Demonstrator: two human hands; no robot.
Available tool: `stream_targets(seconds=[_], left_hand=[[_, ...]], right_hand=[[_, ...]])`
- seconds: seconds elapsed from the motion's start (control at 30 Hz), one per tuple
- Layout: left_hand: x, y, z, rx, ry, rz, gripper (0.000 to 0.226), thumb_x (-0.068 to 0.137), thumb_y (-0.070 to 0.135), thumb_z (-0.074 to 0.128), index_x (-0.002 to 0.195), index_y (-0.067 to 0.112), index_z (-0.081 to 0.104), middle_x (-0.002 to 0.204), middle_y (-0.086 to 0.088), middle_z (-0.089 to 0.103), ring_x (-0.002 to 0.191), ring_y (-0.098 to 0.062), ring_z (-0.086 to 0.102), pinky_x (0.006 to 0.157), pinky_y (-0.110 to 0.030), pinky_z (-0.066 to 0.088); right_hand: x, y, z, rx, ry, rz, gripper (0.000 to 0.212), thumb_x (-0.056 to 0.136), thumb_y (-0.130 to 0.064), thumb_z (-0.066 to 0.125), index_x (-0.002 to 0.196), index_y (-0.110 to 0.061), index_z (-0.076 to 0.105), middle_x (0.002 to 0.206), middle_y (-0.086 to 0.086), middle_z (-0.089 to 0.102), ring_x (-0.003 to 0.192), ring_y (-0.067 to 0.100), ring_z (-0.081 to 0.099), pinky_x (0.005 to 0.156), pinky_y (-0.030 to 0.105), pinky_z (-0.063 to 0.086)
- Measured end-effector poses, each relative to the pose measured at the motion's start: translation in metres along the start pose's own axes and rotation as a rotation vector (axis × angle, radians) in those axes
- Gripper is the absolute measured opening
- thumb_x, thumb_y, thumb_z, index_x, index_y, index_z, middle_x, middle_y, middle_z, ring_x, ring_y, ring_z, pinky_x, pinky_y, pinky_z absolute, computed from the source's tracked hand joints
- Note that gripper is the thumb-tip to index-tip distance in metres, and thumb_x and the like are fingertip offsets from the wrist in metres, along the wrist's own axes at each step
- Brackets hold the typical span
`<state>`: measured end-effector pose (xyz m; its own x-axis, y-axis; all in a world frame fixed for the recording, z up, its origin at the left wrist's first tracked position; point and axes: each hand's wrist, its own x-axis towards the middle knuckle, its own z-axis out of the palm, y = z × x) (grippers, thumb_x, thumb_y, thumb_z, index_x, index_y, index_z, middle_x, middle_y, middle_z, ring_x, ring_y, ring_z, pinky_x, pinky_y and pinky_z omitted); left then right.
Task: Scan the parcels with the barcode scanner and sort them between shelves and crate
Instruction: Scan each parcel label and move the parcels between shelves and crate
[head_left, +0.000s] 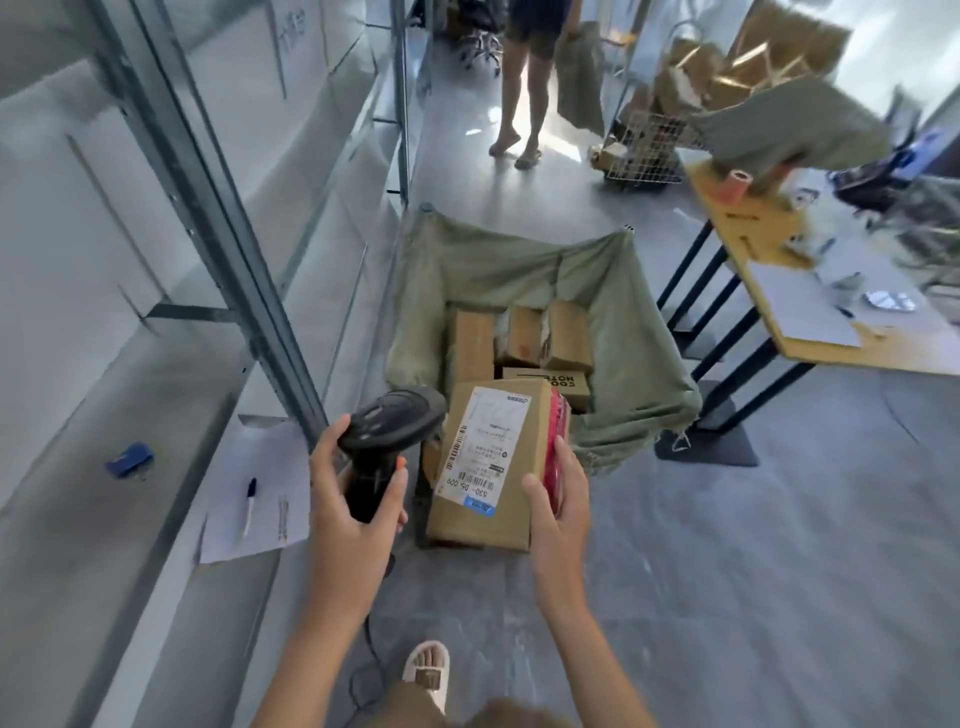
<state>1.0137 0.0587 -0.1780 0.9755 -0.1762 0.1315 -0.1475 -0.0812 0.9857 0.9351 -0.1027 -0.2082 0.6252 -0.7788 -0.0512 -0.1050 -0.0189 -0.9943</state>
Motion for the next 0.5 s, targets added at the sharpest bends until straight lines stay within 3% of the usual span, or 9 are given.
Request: stream_targets(seconds=[0.1,0.23,0.37,0.5], left_hand=[[0.036,-0.006,0.015,0.049,-0.073,0.015,0.069,0.093,0.012,0.068,0.131,0.059,0.035,0.102,-0.008,0.068,0.06,-0.018,0.065,0.064,-0.042,0.057],[0.072,-0.013,0.036,0.042,-0.13,-0.01,0.067,0.089,0.021,0.069,0.136,0.055,0.035,0.109,-0.014,0.067,0.061,-0.018,0.066,0.063,-0.039,0.056],[0.111,-0.021,0.065,0.022,-0.161,-0.039,0.067,0.091,0.015,0.068,0.137,0.052,0.036,0.113,-0.02,0.064,0.061,-0.017,0.065,0.062,-0.034,0.055],[0.147,-0.026,0.101,-0.002,-0.171,-0.04,0.067,0.093,0.008,0.066,0.134,0.052,0.037,0.113,-0.024,0.061,0.061,-0.017,0.064,0.058,-0.023,0.055]], right_hand=[[0.02,0.009,0.008,-0.007,0.043,0.028,0.052,0.092,-0.032,0.064,0.134,-0.056,0.044,0.149,-0.015,0.041,0.136,0.001,0.041,0.11,0.04,0.046],[0.046,0.019,0.014,-0.022,0.092,0.092,0.052,0.094,-0.031,0.064,0.133,-0.06,0.045,0.149,-0.018,0.039,0.136,0.001,0.04,0.109,0.041,0.047],[0.098,0.016,0.011,-0.037,0.126,0.081,0.054,0.098,-0.02,0.063,0.136,-0.052,0.043,0.15,-0.016,0.038,0.133,-0.006,0.038,0.097,0.016,0.047],[0.163,0.014,0.006,-0.07,0.169,0.059,0.054,0.094,-0.029,0.064,0.139,-0.05,0.043,0.151,-0.018,0.035,0.137,-0.001,0.034,0.109,0.029,0.04]])
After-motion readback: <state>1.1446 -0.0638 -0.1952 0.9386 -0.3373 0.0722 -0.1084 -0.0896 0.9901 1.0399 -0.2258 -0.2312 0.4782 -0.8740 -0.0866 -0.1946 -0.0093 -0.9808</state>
